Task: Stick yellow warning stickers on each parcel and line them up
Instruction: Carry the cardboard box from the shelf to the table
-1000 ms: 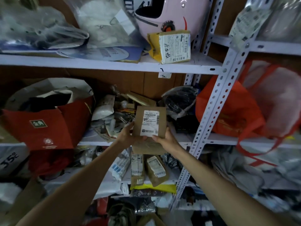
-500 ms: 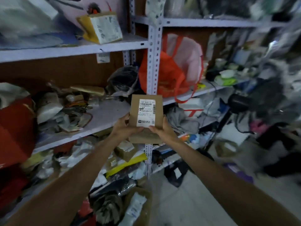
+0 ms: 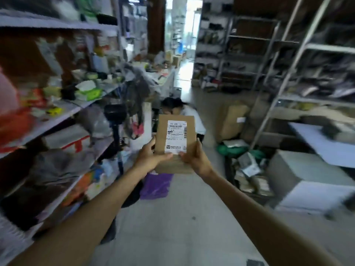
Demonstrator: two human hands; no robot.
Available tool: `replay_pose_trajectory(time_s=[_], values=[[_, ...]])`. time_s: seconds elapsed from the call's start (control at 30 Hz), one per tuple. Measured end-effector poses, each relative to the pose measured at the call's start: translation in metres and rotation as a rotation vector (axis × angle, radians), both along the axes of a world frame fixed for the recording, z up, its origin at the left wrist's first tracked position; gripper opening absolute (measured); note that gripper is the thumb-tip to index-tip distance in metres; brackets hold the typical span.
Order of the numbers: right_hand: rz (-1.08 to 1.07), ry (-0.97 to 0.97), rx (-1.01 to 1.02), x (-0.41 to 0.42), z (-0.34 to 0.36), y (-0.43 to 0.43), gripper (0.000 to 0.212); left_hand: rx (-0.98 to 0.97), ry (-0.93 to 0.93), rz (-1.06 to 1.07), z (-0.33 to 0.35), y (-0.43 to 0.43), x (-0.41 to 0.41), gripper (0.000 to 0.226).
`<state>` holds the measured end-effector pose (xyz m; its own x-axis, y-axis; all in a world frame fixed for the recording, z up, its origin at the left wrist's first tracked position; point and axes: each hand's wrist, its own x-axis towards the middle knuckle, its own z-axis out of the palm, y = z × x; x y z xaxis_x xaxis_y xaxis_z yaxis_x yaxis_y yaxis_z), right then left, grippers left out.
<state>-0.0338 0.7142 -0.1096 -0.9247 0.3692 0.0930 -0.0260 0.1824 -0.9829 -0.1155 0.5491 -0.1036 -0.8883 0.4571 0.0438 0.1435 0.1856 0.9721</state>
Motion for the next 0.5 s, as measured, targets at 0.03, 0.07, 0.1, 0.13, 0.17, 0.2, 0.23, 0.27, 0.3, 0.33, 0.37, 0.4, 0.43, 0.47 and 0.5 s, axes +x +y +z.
replay_pose_trajectory(time_s=[0.03,0.07,0.1,0.13,0.17,0.2,0.23,0.27,0.3,0.33,0.37,0.4,0.43,0.47,0.5], values=[[-0.071,0.012,-0.015,0.018,0.0,0.03,0.088,0.001,0.001,-0.078,0.0,0.038,0.005,0.084],[-0.106,0.014,-0.037,0.031,-0.002,0.051,0.085,-0.001,0.001,-0.119,-0.001,0.064,0.008,0.088],[-0.148,0.002,-0.053,0.045,0.0,0.066,0.083,0.0,-0.003,-0.164,-0.002,0.088,0.011,0.091],[-0.222,-0.006,-0.081,0.062,0.001,0.09,0.079,-0.004,-0.005,-0.233,-0.001,0.12,0.017,0.092],[-0.291,-0.01,-0.095,0.077,0.002,0.11,0.07,-0.021,0.001,-0.292,0.0,0.15,0.021,0.095],[-0.342,-0.002,-0.107,0.092,0.003,0.129,0.061,-0.029,0.013,-0.355,0.002,0.178,0.028,0.097],[-0.396,0.0,-0.112,0.107,0.005,0.144,0.055,-0.042,0.009,-0.412,0.003,0.205,0.035,0.097],[-0.457,0.006,-0.114,0.121,0.006,0.16,0.054,-0.049,0.018,-0.469,0.003,0.231,0.042,0.097],[-0.521,-0.001,-0.099,0.134,0.004,0.175,0.053,-0.062,0.023,-0.52,0.005,0.254,0.05,0.095],[-0.582,-0.01,-0.084,0.146,0.003,0.187,0.052,-0.054,0.035,-0.584,0.007,0.275,0.059,0.093],[-0.647,-0.012,-0.069,0.158,0.001,0.198,0.05,-0.046,0.043,-0.64,0.006,0.296,0.067,0.093],[-0.711,-0.002,-0.065,0.168,-0.001,0.207,0.048,-0.049,0.049,-0.696,0.003,0.316,0.073,0.096],[-0.776,0.006,-0.065,0.179,-0.003,0.216,0.047,-0.057,0.043,-0.754,0.003,0.332,0.082,0.1],[-0.842,0.016,-0.067,0.189,-0.004,0.222,0.047,-0.073,0.045,-0.808,0.001,0.348,0.089,0.101],[-0.908,0.014,-0.067,0.198,-0.004,0.224,0.049,-0.082,0.05,-0.87,0.0,0.362,0.097,0.099]])
